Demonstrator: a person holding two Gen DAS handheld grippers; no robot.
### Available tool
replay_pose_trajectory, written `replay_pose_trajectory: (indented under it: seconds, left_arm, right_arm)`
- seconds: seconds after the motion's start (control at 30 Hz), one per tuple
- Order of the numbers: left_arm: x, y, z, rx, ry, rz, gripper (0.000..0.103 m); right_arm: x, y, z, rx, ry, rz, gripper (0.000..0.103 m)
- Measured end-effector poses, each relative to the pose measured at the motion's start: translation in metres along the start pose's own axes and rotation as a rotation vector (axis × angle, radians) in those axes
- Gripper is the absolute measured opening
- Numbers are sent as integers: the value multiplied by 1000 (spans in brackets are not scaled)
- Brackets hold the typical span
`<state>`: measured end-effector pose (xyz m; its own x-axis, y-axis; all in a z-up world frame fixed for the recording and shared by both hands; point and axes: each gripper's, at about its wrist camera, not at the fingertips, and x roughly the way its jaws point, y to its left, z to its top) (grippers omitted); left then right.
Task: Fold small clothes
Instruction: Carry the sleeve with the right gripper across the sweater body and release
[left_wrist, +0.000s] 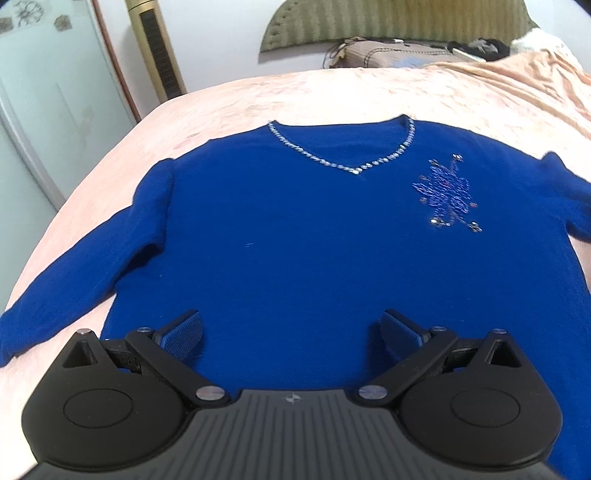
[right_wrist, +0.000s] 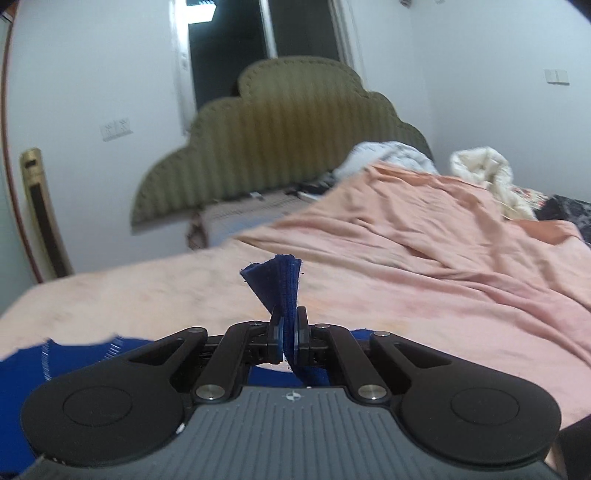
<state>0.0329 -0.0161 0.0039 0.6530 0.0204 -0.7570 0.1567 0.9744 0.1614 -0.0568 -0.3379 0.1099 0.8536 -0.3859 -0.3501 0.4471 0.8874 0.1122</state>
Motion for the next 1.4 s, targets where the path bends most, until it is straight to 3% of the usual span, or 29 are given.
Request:
replay_pose_trajectory:
  seconds: [0.37,0.6,1.4]
  left_arm:
    - [-4,38,-4,-41,-34,41,103]
    - [-4,63,-12,-77,-38,64,103]
    - [7,127,-32,-193,22,153,103]
  right_arm:
    - [32,146,-17,-59,101,227,4]
    - [53,227,-35,-72,156,299,5]
    - [63,365,-90,-205,278,543,6]
